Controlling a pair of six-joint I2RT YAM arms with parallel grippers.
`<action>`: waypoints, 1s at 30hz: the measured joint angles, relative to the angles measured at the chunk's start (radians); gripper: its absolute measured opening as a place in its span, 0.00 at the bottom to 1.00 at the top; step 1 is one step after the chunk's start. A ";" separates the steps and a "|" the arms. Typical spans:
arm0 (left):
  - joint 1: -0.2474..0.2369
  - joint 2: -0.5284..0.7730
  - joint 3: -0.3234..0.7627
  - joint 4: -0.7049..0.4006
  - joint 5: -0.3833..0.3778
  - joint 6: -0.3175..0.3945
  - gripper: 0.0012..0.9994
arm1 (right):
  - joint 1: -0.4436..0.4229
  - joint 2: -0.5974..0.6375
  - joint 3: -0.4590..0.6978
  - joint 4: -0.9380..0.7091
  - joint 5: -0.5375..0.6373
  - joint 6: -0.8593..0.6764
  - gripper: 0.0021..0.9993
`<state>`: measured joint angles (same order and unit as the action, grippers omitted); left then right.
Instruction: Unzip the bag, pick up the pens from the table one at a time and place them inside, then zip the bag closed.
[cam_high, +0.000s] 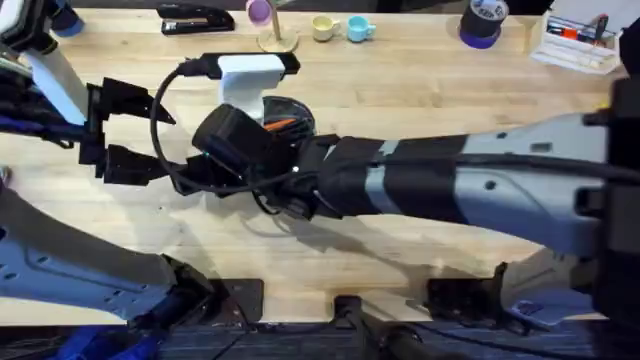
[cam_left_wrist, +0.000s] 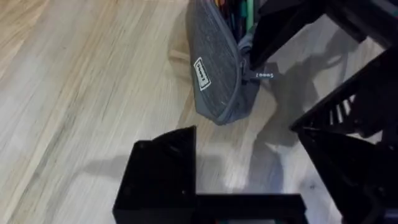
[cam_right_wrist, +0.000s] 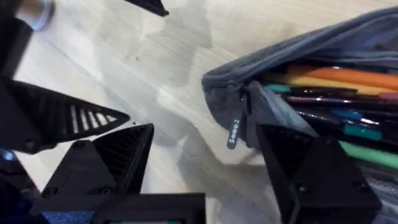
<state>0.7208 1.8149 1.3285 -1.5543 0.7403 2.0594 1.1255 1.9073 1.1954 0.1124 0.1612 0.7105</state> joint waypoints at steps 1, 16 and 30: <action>0.000 0.000 0.000 0.000 0.000 0.000 0.99 | 0.000 0.006 0.000 0.004 0.001 0.000 1.00; 0.000 0.000 0.000 0.003 0.000 0.000 0.99 | -0.019 0.020 0.002 0.035 0.062 0.053 0.79; 0.000 0.000 0.000 0.003 0.000 0.000 0.99 | -0.043 0.046 0.003 0.060 0.102 0.067 0.30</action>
<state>0.7208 1.8149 1.3285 -1.5517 0.7403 2.0594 1.0824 1.9529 1.1980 0.1719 0.2635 0.7780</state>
